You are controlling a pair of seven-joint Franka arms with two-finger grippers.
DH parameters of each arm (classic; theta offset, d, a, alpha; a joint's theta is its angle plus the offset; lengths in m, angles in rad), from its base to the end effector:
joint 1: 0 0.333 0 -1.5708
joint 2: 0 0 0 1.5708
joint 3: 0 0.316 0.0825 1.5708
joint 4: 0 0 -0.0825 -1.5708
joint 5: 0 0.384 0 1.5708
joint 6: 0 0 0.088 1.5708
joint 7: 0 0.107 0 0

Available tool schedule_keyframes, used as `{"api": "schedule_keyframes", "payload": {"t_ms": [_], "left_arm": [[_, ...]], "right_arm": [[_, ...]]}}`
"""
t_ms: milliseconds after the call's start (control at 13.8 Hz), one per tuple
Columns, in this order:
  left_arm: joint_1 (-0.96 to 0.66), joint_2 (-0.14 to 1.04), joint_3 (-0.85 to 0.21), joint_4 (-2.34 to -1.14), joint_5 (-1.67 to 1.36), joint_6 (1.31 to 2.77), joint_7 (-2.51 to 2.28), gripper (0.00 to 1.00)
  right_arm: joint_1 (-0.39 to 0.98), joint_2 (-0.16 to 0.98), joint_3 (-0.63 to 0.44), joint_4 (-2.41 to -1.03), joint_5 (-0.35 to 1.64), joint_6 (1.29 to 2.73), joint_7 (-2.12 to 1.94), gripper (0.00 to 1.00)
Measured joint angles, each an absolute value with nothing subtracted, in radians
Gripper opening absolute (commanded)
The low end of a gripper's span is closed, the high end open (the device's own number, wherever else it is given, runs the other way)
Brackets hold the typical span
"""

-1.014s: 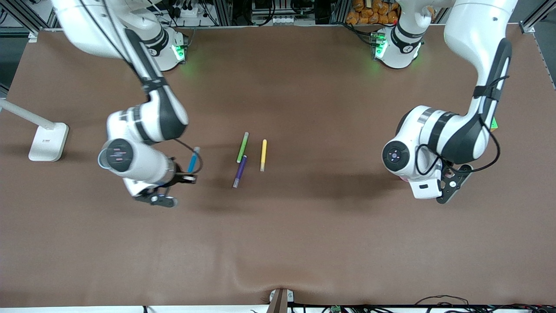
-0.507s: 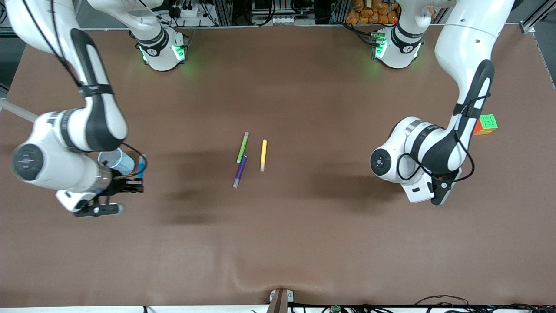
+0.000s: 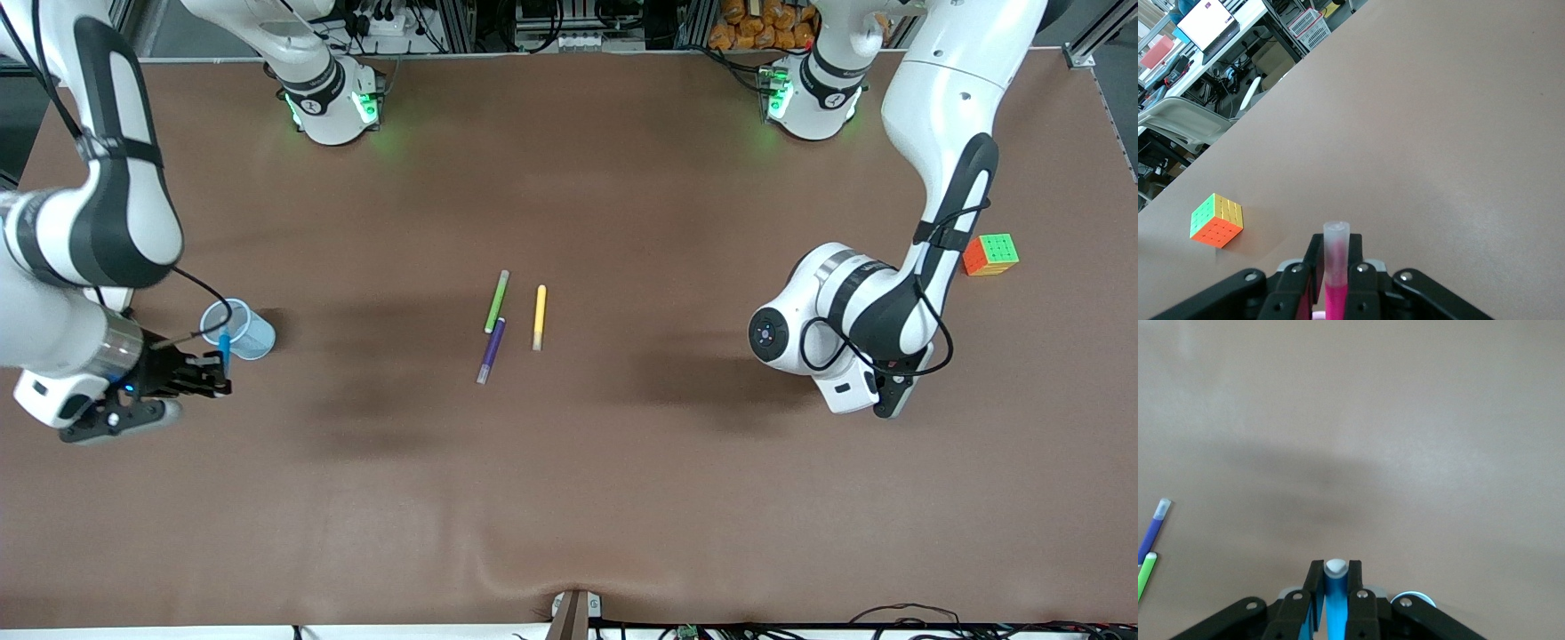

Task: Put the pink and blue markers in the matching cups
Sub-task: 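Drop the markers into the matching cups by opening both grippers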

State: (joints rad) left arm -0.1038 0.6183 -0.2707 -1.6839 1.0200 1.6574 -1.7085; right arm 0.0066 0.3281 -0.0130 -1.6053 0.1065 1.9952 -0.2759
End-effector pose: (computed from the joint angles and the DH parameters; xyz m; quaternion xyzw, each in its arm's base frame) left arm 0.6199 -0.1344 0.2431 -0.7989 -0.3876 -0.1931 0.4175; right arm 0.6628 0.0032 0.4454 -0.9919 -0.1143 -0.0372 0.0423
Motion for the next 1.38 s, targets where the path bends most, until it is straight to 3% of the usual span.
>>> {"api": "schedule_keyframes", "payload": {"t_ms": [217,507,725,1377], "left_arm": [[-0.107,0.617,-0.276,-1.683,1.02,1.636,-1.688,0.46],[-0.108,0.611,-0.293,-1.679,1.003,1.622,-1.65,0.53],[-0.106,0.583,-0.296,-1.668,0.942,1.621,-1.591,0.8],[-0.097,0.498,-0.308,-1.588,0.666,1.621,-1.414,0.86]], "right_arm": [[-0.009,0.216,-0.013,-1.747,0.123,2.085,-0.349,0.0],[-0.105,0.151,-0.014,-1.863,0.25,2.167,-0.558,0.0],[-0.151,0.121,-0.014,-1.981,0.357,2.276,-0.73,0.0],[-0.211,0.113,-0.014,-2.183,0.701,2.424,-1.174,0.0]]}}
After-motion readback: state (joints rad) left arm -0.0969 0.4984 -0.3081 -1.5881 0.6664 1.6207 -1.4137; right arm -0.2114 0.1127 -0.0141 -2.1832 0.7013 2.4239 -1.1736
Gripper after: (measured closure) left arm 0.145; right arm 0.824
